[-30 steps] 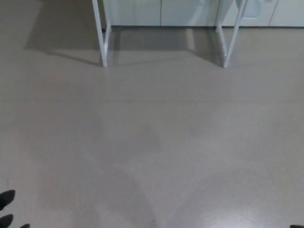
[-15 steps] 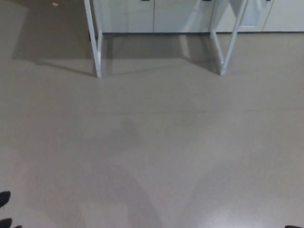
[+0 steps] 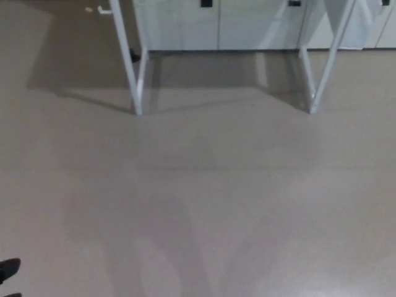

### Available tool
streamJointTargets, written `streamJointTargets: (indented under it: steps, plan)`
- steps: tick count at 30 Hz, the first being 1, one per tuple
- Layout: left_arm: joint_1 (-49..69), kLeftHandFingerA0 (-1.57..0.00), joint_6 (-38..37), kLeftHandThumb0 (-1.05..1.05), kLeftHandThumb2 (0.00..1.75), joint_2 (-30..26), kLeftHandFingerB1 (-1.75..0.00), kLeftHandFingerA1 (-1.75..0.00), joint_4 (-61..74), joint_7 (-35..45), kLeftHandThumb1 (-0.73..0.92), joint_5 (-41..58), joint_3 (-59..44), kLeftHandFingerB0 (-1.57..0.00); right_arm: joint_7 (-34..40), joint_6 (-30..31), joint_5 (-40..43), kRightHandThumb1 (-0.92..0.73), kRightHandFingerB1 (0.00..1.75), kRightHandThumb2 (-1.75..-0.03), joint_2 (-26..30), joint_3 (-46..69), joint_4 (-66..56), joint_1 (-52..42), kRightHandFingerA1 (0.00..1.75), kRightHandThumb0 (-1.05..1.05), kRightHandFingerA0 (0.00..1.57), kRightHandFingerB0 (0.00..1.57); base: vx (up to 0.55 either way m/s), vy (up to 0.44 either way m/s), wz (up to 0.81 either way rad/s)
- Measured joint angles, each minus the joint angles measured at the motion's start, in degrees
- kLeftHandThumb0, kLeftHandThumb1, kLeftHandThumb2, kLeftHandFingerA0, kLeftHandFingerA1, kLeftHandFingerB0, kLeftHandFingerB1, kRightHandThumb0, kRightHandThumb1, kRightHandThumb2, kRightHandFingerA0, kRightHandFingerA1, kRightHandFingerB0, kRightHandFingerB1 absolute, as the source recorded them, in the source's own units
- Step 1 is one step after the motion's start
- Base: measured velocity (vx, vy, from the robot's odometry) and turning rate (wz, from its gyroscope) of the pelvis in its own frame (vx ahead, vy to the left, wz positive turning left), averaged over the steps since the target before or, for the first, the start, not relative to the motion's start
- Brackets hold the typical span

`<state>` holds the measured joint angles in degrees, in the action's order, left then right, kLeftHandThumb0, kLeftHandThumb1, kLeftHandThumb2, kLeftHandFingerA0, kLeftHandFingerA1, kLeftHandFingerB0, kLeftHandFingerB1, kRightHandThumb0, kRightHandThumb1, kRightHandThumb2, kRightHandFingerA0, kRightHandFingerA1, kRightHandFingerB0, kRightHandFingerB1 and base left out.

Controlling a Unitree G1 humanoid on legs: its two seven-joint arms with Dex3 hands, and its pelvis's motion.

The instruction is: The robot walks towards a file tray kept in the middle of a desk and uses its right hand to grab a tray and pulls it out towards itself

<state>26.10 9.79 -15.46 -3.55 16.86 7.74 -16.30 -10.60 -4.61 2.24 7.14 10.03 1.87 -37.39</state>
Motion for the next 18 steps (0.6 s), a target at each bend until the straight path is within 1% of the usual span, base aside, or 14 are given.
streamJointTargets:
  steps: [1, 2, 3, 4, 5, 9, 11, 12, 18]
  plan:
    - [0.1, -0.21, 0.0, -0.22, 0.89, 0.0, -0.49, -0.53, 0.0, 0.1, 0.44, 0.1, 0.0, -0.16, 0.0, -0.1, 0.0, -0.51, 0.43, -0.55, 0.0, 0.0, 0.1, -0.2, 0.47, -0.35, 0.65, 0.55, 0.40, 0.179, -0.11]
    - [0.0, -0.28, 0.0, -0.32, 0.66, 0.1, -0.38, -0.41, 0.0, 0.2, 0.60, 0.1, 0.0, -0.26, 0.0, -0.1, 0.0, -0.51, 0.43, -0.55, 0.0, 0.0, -0.1, -0.5, 0.48, -0.35, 0.64, 0.55, 0.41, 0.080, 0.05]
    - [-0.1, -0.21, 0.1, -0.22, 0.89, 0.2, -0.49, -0.53, 0.0, 0.2, 0.44, 0.2, 0.0, -0.15, 0.1, -0.1, 0.0, -0.51, 0.43, -0.55, -0.2, -0.1, -0.3, -0.7, 0.48, -0.35, 0.64, 0.55, 0.38, 0.133, -0.51]
    - [-0.2, -0.22, 0.1, -0.22, 0.89, 0.0, -0.49, -0.54, 0.0, 0.3, 0.44, 0.2, -0.1, -0.16, 0.0, -0.2, 0.0, -0.51, 0.43, -0.55, -0.2, -0.3, -0.5, -0.4, 0.48, -0.35, 0.64, 0.55, 0.35, 0.129, -0.68]
    - [-0.2, -0.22, 0.1, -0.22, 0.89, -0.2, -0.49, -0.54, 0.0, 0.3, 0.44, 0.2, -0.2, -0.16, 0.0, -0.4, 0.1, -0.51, 0.43, -0.55, -0.2, -0.4, -0.6, -0.3, 0.48, -0.35, 0.64, 0.55, 0.35, 0.135, -0.08]
    - [-0.3, -0.25, 0.1, -0.22, 0.88, -0.3, -0.50, -0.54, 0.4, 0.2, 0.43, 0.2, -0.3, -0.17, 0.0, -0.5, 0.1, -0.51, 0.43, -0.55, -0.3, -0.5, -0.7, -0.6, 0.47, -0.33, 0.65, 0.55, 0.32, 0.133, 0.05]
    - [-0.2, -0.23, 0.1, -0.23, 0.88, -0.3, -0.49, -0.53, 0.4, 0.2, 0.44, 0.2, -0.2, -0.17, 0.0, -0.5, 0.1, -0.51, 0.43, -0.55, -0.3, -0.5, -0.8, -0.8, 0.47, -0.33, 0.65, 0.55, 0.32, 0.054, 0.10]
    - [0.1, -0.35, 0.1, -0.27, 0.60, -0.3, -0.33, -0.39, 0.4, 0.1, 0.63, 0.1, -0.2, -0.29, 0.0, -0.5, 0.2, -0.50, 0.44, -0.55, -0.3, -0.5, -0.8, -0.8, 0.48, -0.34, 0.65, 0.56, 0.26, -0.013, 0.12]
    - [0.7, -0.34, 0.1, -0.27, 0.59, 0.4, -0.33, -0.38, 1.0, -0.4, 0.63, -0.1, 0.6, -0.30, 0.0, -0.7, 0.1, -0.50, 0.43, -0.55, -0.1, -0.5, -0.9, -1.3, 0.47, -0.35, 0.65, 0.55, 0.37, -0.125, 0.18]
